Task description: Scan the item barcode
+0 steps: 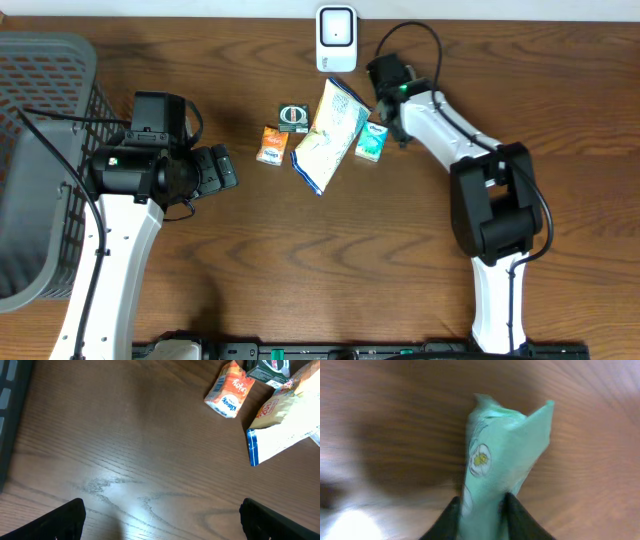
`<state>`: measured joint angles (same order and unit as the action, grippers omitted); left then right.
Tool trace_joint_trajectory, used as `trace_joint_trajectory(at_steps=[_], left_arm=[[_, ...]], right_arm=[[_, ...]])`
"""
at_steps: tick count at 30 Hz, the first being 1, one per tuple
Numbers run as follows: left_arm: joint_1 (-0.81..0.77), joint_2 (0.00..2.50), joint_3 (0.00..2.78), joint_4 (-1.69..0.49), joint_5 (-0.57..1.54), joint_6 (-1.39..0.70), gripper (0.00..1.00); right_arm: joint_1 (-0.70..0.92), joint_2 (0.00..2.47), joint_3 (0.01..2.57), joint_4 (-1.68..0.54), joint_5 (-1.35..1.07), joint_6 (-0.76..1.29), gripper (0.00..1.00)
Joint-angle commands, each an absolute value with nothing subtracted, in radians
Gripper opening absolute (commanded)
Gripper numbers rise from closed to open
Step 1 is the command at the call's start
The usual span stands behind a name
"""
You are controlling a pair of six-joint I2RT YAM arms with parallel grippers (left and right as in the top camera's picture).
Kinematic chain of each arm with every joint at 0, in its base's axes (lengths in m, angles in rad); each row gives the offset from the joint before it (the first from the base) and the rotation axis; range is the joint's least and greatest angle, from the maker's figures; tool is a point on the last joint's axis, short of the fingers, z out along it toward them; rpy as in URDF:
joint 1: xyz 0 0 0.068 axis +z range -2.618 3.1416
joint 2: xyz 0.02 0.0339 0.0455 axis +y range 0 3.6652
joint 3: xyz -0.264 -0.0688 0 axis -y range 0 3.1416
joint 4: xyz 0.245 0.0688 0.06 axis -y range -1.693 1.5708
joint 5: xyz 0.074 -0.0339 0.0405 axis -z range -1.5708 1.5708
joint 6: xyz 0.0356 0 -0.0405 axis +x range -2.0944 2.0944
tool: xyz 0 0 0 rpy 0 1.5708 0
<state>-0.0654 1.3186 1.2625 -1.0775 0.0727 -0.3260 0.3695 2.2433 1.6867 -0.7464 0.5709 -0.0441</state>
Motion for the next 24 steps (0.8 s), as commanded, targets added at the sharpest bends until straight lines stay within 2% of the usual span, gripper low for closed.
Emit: trace_joint_trajectory(at_steps=[1, 5, 14, 20, 24], left_arm=[[-0.06, 1.319, 1.263, -1.083, 0.07, -0.335, 0.98], [-0.06, 1.319, 1.263, -1.083, 0.07, -0.335, 0.97], [-0.06, 1.319, 1.263, -1.083, 0.07, -0.335, 0.98], [-0.06, 1.319, 1.263, -1.083, 0.07, -0.335, 0.98], [-0.06, 1.319, 1.263, -1.083, 0.07, -0.335, 0.98]], right_arm=[[0.427, 2.265, 1.685, -0.752, 0.393, -0.011, 0.34], [0.458, 2.265, 1.699, -0.753, 0.389, 0.015, 0.48], [0.41, 2.265, 1.803, -0.835, 0.387, 0.056, 0.52], [0.315, 2.265, 1.832, -0.855, 0.173, -0.028, 0.57], [0.258, 2.265, 1.826, -0.876, 0.124, -0.043, 0.59]])
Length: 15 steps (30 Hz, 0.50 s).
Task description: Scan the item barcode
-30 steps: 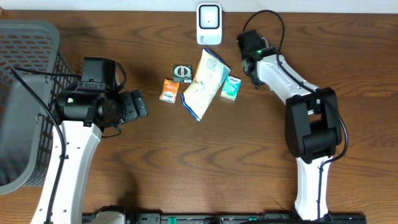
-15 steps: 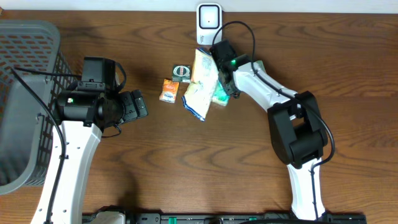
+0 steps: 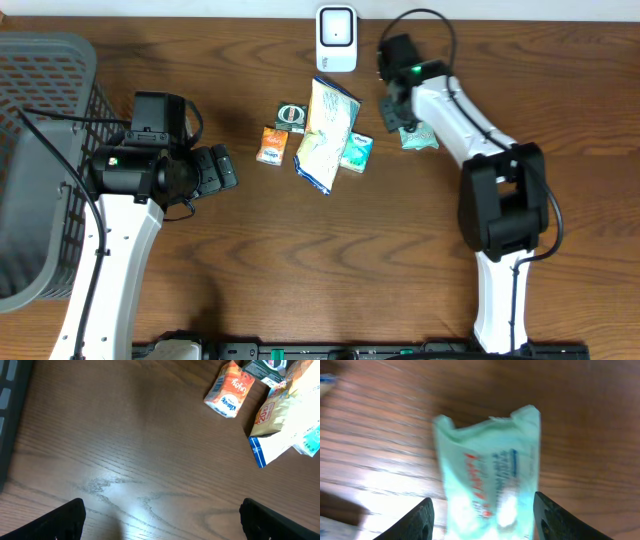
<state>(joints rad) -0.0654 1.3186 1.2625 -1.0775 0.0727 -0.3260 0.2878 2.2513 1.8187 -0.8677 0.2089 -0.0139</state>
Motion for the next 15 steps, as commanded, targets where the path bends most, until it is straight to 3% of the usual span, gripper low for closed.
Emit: trace_joint_trajectory(at_steps=[1, 11, 14, 15], left_arm=[[-0.06, 1.319, 1.263, -1.083, 0.07, -0.335, 0.98], [-0.06, 1.319, 1.263, -1.083, 0.07, -0.335, 0.98], [-0.06, 1.319, 1.263, -1.083, 0.07, -0.335, 0.98], [-0.06, 1.319, 1.263, -1.083, 0.07, -0.335, 0.98]], right_arm=[[0.246, 2.265, 1.823, -0.876, 0.117, -0.043, 0.59], [0.194, 2.3, 1.765, -0.815, 0.02, -0.043, 0.52], [0.202, 2.318, 1.763, -0.81, 0.019, -0.043, 0.44], [0.205, 2.322, 1.763, -0.81, 0.019, -0.043, 0.36]])
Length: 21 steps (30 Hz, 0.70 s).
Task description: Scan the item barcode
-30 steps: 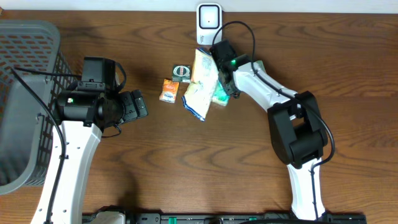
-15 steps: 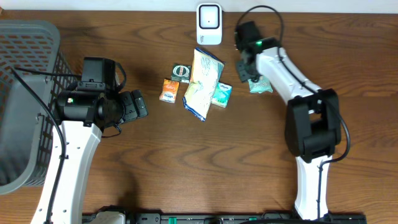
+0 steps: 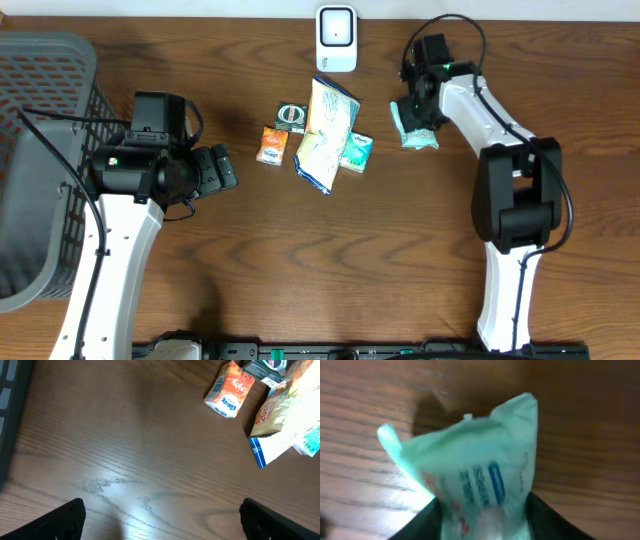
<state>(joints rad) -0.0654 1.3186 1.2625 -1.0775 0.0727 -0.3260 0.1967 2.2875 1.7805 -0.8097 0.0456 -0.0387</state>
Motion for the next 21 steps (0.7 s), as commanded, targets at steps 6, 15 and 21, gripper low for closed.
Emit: trace_joint_trajectory(at_steps=[6, 15, 21], left_arm=[[-0.06, 1.319, 1.263, -1.083, 0.07, -0.335, 0.98], [-0.06, 1.319, 1.263, -1.083, 0.07, -0.335, 0.98], [-0.06, 1.319, 1.263, -1.083, 0.07, -0.335, 0.98]], right_arm=[[0.217, 2.314, 1.77, -0.796, 0.02, -0.022, 0.01], [0.226, 2.282, 1.919, -0.68, -0.056, 0.014, 0.01], [0.26, 2.283, 1.929, -0.358, -0.149, 0.015, 0.01]])
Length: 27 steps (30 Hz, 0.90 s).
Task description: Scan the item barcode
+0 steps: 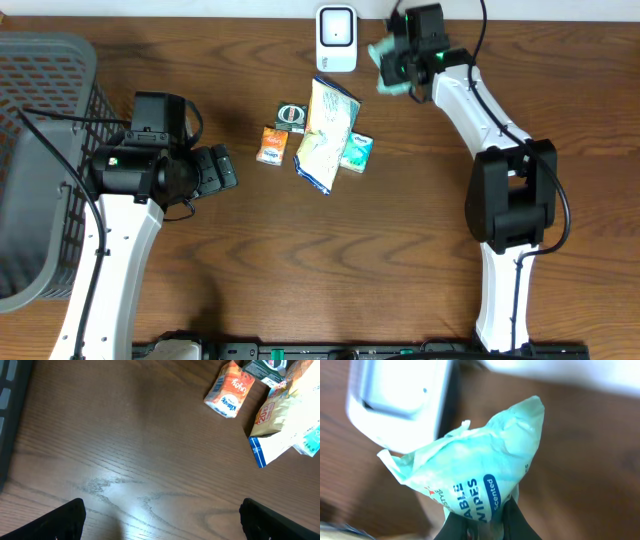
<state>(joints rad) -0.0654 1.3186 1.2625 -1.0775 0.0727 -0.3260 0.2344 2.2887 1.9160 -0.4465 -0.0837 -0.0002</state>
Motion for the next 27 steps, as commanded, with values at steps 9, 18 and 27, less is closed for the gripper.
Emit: trace_joint_trajectory(at_steps=[9, 18, 27], left_arm=[[-0.06, 1.319, 1.263, -1.083, 0.07, -0.335, 0.98], [-0.06, 1.319, 1.263, -1.083, 0.07, -0.335, 0.98], [-0.06, 1.319, 1.263, -1.083, 0.07, -0.335, 0.98]], right_arm=[[0.338, 2.289, 1.929, 0.024, -0.148, 0.014, 0.01], [0.383, 2.352, 1.929, 0.184, -0.047, -0.077, 0.01], [0.387, 2.429, 1.929, 0.292, -0.028, -0.233, 0.01]])
